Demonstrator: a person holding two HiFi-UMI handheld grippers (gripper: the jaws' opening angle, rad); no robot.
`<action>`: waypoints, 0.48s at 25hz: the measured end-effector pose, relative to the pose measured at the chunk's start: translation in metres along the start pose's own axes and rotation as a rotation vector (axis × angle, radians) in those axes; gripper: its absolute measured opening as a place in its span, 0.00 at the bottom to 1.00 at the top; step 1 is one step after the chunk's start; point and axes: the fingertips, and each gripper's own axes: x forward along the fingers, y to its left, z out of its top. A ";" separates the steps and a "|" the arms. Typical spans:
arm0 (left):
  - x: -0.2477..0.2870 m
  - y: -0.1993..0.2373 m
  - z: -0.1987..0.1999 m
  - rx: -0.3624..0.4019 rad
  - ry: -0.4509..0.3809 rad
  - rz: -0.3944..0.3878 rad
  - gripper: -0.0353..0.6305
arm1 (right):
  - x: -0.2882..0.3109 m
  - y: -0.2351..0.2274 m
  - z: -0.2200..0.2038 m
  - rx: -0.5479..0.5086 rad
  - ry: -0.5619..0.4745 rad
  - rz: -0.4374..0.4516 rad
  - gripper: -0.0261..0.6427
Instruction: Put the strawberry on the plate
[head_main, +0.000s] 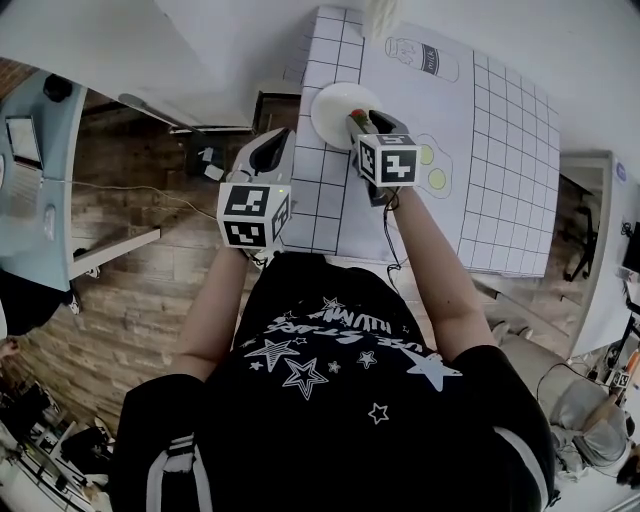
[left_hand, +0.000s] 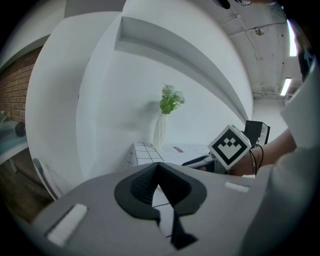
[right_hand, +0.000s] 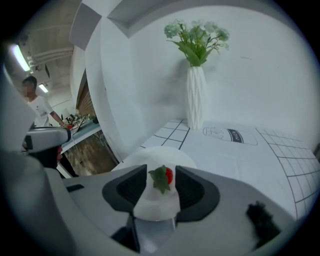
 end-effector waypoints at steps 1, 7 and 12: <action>-0.001 -0.001 0.000 0.002 0.000 0.000 0.07 | -0.005 -0.002 0.002 0.009 -0.021 -0.012 0.30; -0.009 -0.014 0.005 0.024 -0.012 -0.009 0.07 | -0.042 -0.016 0.016 0.079 -0.160 -0.074 0.29; -0.019 -0.027 0.013 0.044 -0.049 0.001 0.07 | -0.079 -0.016 0.027 0.106 -0.279 -0.097 0.29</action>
